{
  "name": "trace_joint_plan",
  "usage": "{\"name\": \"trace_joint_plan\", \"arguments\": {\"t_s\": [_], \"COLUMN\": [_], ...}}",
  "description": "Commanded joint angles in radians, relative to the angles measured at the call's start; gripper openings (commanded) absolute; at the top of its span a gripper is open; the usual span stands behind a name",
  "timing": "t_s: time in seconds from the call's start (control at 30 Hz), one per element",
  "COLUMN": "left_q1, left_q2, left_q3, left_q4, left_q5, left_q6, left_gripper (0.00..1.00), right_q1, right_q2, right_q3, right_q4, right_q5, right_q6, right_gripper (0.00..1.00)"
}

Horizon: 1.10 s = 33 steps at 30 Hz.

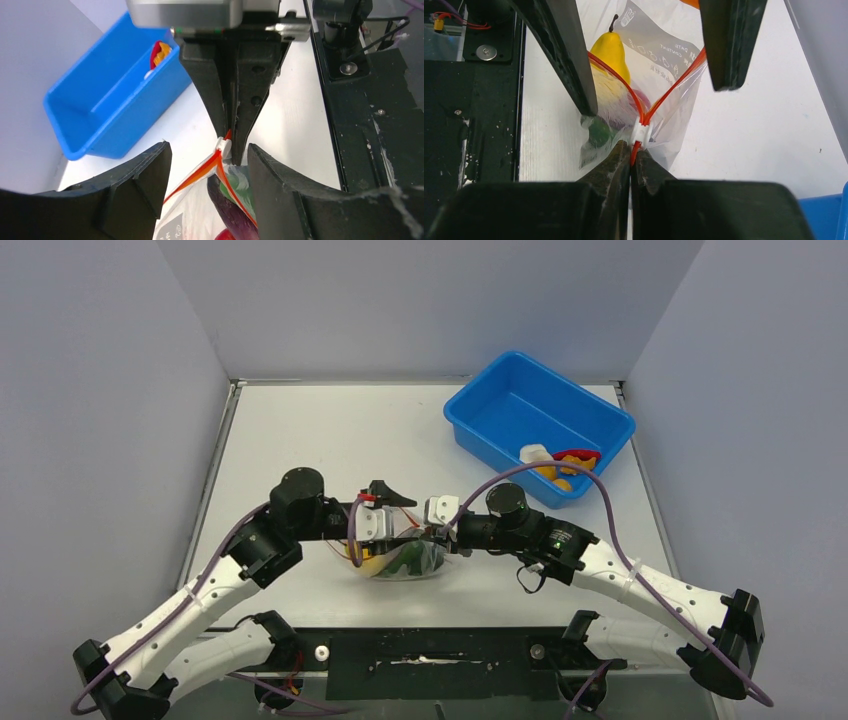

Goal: Place the food in the zip-top bag and seal the zipper
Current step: Zip the zipper food storage bag at the center of the board.

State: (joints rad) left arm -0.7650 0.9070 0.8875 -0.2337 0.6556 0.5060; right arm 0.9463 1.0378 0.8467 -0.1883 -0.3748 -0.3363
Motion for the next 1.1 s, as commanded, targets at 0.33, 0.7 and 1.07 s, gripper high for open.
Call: {"name": "trace_joint_plan", "arguments": {"t_s": [0.33,0.7,1.07], "left_q1": [-0.005,-0.005,-0.005], "left_q2": [0.017,0.063,0.073], "left_q3": [0.060,0.071,0.077], "left_q4": [-0.043,-0.051,-0.056], "left_q5": [0.093,0.124,0.108], "left_q6": [0.034,0.052,0.062], "left_gripper": [0.56,0.36,0.08], "right_q1": [0.015,0.014,0.015], "right_q2": [-0.010,-0.008,-0.014], "right_q3": [0.024,0.022,0.014], "right_q4": [0.079,0.079,0.095], "right_q5": [-0.012,-0.009,0.010], "right_q6": [-0.013,-0.018,-0.015], "right_gripper": [0.00,0.00,0.00]}}
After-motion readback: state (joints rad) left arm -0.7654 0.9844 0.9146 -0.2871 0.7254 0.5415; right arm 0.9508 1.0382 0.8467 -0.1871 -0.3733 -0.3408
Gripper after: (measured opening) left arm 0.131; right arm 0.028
